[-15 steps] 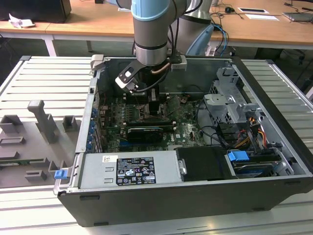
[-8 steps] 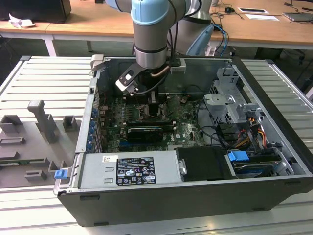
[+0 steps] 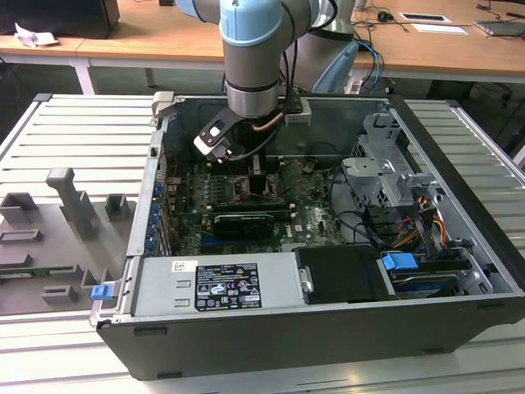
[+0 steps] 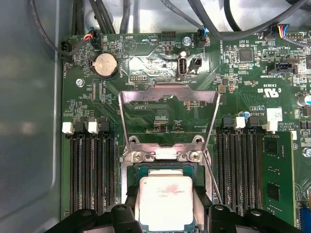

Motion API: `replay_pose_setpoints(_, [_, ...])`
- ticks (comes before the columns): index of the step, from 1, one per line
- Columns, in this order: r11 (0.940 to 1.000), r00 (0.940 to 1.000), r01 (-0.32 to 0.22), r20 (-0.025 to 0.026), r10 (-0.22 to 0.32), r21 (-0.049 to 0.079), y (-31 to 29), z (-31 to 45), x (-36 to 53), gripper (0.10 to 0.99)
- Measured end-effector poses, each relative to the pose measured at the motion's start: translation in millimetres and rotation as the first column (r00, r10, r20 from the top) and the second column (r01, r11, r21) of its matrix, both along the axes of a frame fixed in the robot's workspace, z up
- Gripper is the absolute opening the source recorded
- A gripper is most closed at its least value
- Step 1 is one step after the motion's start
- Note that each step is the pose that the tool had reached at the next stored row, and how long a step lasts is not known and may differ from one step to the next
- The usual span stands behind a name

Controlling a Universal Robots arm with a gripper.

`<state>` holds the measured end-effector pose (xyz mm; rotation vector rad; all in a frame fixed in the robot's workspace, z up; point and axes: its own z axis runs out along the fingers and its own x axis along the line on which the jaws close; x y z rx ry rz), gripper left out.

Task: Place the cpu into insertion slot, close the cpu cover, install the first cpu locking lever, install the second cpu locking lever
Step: 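Place the cpu into insertion slot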

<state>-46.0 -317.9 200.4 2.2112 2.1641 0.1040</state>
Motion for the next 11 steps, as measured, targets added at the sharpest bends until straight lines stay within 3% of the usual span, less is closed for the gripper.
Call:
replay_pose_setpoints(4, [1.0,1.0,0.001,0.0002,-0.001,0.0,0.1,-0.1,0.0,0.541])
replay_pose_setpoints(7, [1.0,1.0,0.001,0.0,-0.001,0.0,0.0,0.0,0.0,0.667])
replay_pose_setpoints(11, [1.0,1.0,0.002,0.0,-0.002,0.0,0.5,0.0,0.0,0.667])
